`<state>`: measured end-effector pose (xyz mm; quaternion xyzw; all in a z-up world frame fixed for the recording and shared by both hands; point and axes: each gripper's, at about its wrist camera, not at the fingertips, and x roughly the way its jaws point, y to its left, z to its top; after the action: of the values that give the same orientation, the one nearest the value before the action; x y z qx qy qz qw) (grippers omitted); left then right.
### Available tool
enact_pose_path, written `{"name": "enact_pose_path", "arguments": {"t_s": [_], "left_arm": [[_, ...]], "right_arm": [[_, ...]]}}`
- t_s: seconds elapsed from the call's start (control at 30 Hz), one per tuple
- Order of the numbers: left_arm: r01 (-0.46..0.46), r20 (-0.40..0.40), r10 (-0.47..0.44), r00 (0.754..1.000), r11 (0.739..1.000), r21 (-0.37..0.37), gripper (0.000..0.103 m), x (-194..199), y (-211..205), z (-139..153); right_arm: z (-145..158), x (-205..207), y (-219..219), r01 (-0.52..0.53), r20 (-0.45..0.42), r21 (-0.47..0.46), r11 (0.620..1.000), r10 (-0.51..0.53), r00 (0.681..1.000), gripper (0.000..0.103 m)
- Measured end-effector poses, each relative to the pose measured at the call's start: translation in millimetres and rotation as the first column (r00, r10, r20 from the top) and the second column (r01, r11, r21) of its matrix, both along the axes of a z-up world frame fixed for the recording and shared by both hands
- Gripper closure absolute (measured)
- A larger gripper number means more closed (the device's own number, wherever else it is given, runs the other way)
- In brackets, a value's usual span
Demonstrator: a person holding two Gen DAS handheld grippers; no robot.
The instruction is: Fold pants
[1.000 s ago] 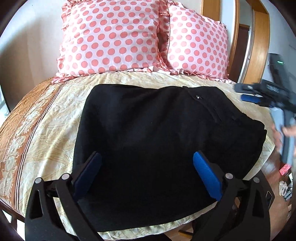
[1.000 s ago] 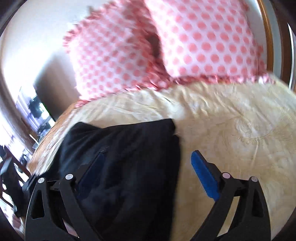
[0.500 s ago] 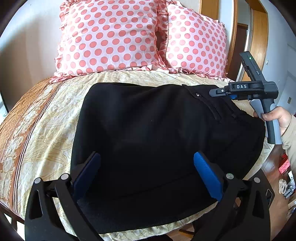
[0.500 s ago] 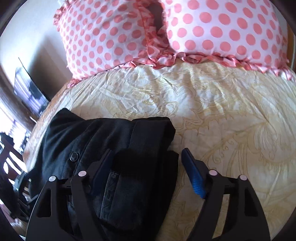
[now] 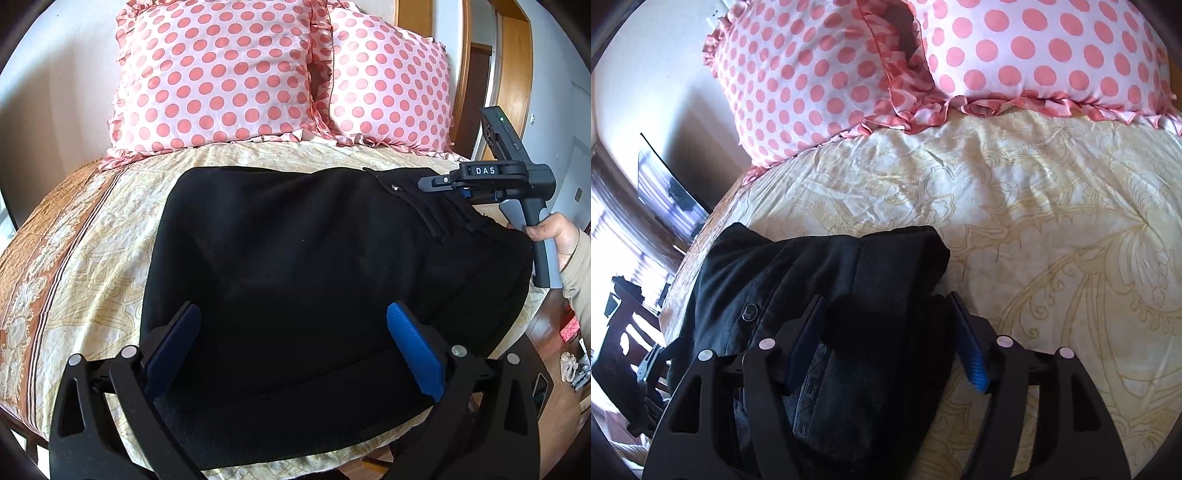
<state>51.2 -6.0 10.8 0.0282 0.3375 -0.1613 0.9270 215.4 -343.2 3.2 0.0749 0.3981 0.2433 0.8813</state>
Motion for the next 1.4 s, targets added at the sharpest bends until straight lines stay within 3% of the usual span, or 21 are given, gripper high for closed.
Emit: {"name": "enact_pose_path", "arguments": {"t_s": [0.2, 0.23, 0.33, 0.43, 0.53, 0.63, 0.9, 0.97, 1.07, 1.2, 1.23, 1.3, 1.33, 1.37, 1.4], "left_arm": [[-0.011, 0.016, 0.011, 1.000, 1.000, -0.021, 0.002, 2, 7, 12], [-0.025, 0.037, 0.026, 0.999, 0.999, -0.029, 0.002, 4, 12, 19], [-0.082, 0.060, 0.085, 0.995, 0.995, -0.056, 0.002, 18, 34, 37], [-0.125, -0.001, 0.126, 0.992, 0.989, -0.084, 0.004, 52, 58, 43], [-0.120, -0.119, 0.105, 0.987, 0.985, -0.125, 0.011, 87, 72, 36], [-0.118, -0.203, 0.088, 0.975, 0.983, -0.140, 0.016, 111, 75, 25], [-0.062, -0.330, 0.000, 0.944, 0.982, -0.177, 0.028, 136, 60, 3], [-0.063, -0.327, 0.005, 0.945, 0.984, -0.166, 0.028, 140, 58, 3], [-0.065, -0.340, 0.007, 0.940, 0.985, -0.159, 0.030, 145, 56, 3], [-0.057, -0.355, -0.002, 0.935, 0.986, -0.155, 0.045, 151, 56, 4], [-0.061, -0.358, 0.004, 0.934, 0.987, -0.150, 0.047, 152, 56, 4], [-0.072, -0.348, 0.019, 0.937, 0.987, -0.140, 0.068, 151, 58, 5], [-0.068, -0.333, 0.018, 0.943, 0.988, -0.140, 0.074, 149, 58, 7], [-0.061, -0.316, 0.014, 0.949, 0.988, -0.141, 0.089, 146, 58, 10], [-0.049, -0.295, 0.005, 0.955, 0.989, -0.142, 0.093, 143, 58, 15]], "right_arm": [[12, -16, 10, -0.069, 0.073, -0.012, 0.998, 0.069, 0.995, 0.076], [14, -19, 11, -0.076, 0.085, -0.018, 0.997, 0.078, 0.993, 0.079], [12, -17, 13, -0.066, 0.081, -0.048, 0.997, 0.070, 0.994, 0.079], [6, -10, 7, -0.050, 0.040, -0.009, 0.999, 0.050, 0.998, 0.074], [2, -5, 1, -0.027, 0.011, 0.010, 1.000, 0.027, 1.000, 0.061], [0, -4, -2, -0.029, 0.003, 0.029, 0.999, 0.028, 1.000, 0.059], [-3, -1, -4, -0.052, -0.010, 0.068, 0.996, 0.053, 0.999, 0.059], [-4, 0, -4, -0.058, -0.013, 0.086, 0.995, 0.059, 0.998, 0.058], [-4, 0, -3, -0.080, -0.014, 0.105, 0.991, 0.082, 0.997, 0.049], [-2, -2, 7, -0.100, 0.003, 0.050, 0.994, 0.100, 0.995, 0.045], [-1, -3, 10, -0.110, 0.006, 0.036, 0.993, 0.110, 0.994, 0.051], [0, -5, 11, -0.122, 0.019, 0.029, 0.992, 0.121, 0.992, 0.068], [3, -8, 12, -0.122, 0.036, 0.019, 0.992, 0.121, 0.992, 0.075], [5, -9, 12, -0.123, 0.044, 0.017, 0.992, 0.122, 0.992, 0.077], [7, -10, 11, -0.121, 0.052, 0.019, 0.992, 0.120, 0.991, 0.080]]}}
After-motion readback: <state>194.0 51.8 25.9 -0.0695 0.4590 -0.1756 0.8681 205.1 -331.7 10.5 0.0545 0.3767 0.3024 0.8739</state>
